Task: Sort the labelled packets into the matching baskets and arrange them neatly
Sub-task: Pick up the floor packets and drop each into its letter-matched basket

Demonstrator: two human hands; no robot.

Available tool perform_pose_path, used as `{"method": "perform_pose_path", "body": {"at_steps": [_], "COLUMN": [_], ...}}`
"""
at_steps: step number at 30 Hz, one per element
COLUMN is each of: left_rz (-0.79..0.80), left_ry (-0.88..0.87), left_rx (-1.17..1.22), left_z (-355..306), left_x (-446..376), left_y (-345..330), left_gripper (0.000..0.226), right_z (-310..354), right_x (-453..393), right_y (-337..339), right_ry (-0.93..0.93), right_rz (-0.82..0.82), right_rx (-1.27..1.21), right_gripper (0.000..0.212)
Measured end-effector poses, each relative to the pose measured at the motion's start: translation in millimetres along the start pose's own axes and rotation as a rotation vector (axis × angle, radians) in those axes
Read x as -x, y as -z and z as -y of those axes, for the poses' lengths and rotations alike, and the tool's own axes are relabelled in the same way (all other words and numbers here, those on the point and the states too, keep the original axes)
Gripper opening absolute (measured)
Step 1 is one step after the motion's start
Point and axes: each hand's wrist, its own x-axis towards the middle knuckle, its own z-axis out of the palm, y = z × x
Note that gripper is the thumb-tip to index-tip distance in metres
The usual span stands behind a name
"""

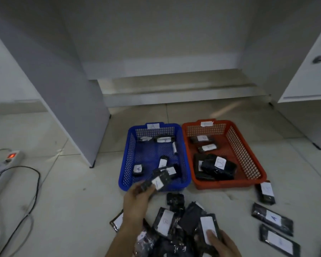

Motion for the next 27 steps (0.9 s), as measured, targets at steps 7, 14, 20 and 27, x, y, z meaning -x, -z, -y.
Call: {"method": "perform_pose_path", "body": {"at_steps": [7,14,20,27], "left_rz": [-0.035,-0.097,-0.039,0.065], "left_ry": [-0.062,-0.172,-0.284,-0.177], "left_rx": [-0.280,-0.712,-0.520,-0.222], "left_z": [-40,-39,-33,6], "left_x": [-122,-160,-103,-26], "left_y": [-60,-77,-53,-31], "left_gripper": [0.008,0.019,0.042,0.018], "right_z": [27,54,116,133], "right_x": [-39,-72,-127,-198], "right_y": [3,9,15,4], "right_ry": [-0.204,-0.098,0.096,0.266], "right_rz": [-0.043,-0.016,-0.157,-0.246], "right_rx": [-0.169,-0.097,0.141,0.485], "right_gripper": [0.011,0.007,0.019,0.015]}}
